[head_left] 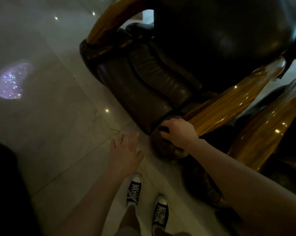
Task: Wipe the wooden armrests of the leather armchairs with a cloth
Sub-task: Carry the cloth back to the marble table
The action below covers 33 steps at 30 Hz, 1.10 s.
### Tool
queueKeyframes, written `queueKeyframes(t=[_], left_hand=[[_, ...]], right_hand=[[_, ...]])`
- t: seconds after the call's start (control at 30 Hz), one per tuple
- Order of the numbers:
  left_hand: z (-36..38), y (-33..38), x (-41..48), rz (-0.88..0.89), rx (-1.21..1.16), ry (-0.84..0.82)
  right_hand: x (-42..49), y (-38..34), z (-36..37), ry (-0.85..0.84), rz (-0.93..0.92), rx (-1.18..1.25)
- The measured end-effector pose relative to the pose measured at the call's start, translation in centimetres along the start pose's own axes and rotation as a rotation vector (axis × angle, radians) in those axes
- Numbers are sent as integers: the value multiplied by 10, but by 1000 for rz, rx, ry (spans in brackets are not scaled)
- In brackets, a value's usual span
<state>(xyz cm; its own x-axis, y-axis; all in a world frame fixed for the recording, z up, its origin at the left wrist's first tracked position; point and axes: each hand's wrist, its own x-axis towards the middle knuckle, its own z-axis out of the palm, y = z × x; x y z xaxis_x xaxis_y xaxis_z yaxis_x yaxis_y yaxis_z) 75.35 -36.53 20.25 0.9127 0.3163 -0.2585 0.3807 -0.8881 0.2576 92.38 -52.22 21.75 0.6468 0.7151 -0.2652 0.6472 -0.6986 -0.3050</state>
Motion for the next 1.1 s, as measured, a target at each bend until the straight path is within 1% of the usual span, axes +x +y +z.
queueKeyframes(t=[0.07, 0.23, 0.37, 0.47, 0.67, 0.83, 1.0, 1.1], left_hand=[[-9, 0, -21, -36, -8, -7], [-34, -11, -63, -120, -16, 2], [-50, -23, -87, -178, -20, 9], [-58, -39, -103, -200, -21, 7], [-74, -90, -140, -269, -30, 26], [-91, -139, -183, -323, -44, 60], [-104, -186, -230, -399, -93, 78], [-107, -215, -260, -457, -107, 83]], right_hand=[[-13, -16, -13, 12, -32, 5], [-33, -54, -40, 52, -47, 15], [-39, -86, -49, 39, -69, 29], [-41, -112, -50, -4, -77, 17], [-40, -172, -44, -81, -115, 17], [-41, -240, -37, -73, -205, -19], [-45, -314, -28, -143, -308, -24], [-47, -354, -22, -147, -343, -36]])
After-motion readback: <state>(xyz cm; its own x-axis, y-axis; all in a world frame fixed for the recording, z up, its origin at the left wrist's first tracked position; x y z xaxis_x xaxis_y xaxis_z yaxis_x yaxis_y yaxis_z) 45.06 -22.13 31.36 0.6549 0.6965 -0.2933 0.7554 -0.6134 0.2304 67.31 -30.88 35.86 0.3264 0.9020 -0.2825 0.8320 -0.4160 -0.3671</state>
